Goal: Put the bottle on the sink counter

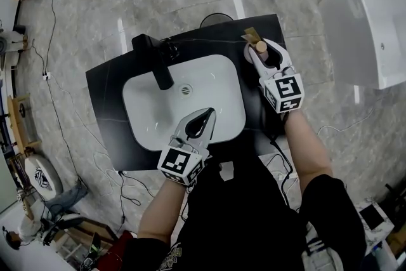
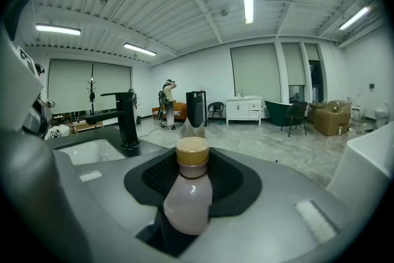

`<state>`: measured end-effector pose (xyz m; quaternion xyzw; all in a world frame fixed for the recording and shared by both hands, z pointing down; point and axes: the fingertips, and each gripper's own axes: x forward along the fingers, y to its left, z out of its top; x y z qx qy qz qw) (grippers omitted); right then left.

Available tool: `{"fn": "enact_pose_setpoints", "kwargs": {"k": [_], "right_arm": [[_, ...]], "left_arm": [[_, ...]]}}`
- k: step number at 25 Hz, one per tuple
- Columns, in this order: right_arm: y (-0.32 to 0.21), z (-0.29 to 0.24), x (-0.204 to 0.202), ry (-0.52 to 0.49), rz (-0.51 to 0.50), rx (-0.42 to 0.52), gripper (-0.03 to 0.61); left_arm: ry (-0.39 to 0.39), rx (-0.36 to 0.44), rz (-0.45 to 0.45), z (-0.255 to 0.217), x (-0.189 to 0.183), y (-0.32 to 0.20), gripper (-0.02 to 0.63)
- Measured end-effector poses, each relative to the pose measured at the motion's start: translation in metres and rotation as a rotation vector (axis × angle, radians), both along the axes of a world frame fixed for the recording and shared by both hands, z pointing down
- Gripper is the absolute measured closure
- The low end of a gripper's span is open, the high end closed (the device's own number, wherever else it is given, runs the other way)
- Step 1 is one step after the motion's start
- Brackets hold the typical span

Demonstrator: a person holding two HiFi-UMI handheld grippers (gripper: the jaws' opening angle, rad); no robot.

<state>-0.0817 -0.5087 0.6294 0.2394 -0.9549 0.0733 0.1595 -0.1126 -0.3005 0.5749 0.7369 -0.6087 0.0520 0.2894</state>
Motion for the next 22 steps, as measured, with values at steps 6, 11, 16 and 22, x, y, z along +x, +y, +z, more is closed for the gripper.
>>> {"fn": "enact_pose_setpoints", "kwargs": {"k": [6,11,16,22], "right_arm": [[0.002,0.001,-0.001,0.012,-0.004,0.018,0.411],[0.002,0.002,0.001,0.02,0.016,0.015,0.403],[0.006,0.003,0.01,0.033,0.048,-0.003,0.37],[0.025,-0.009,0.037,0.042,0.112,0.005,0.402]], "left_arm": [[0.0,0.001,-0.002,-0.001,-0.003,0.004,0.614],[0.0,0.006,-0.004,-0.004,-0.005,0.01,0.614],[-0.002,0.021,-0.005,-0.007,-0.007,0.02,0.614],[0.0,0.042,0.015,-0.015,-0.009,0.039,0.614]]}}
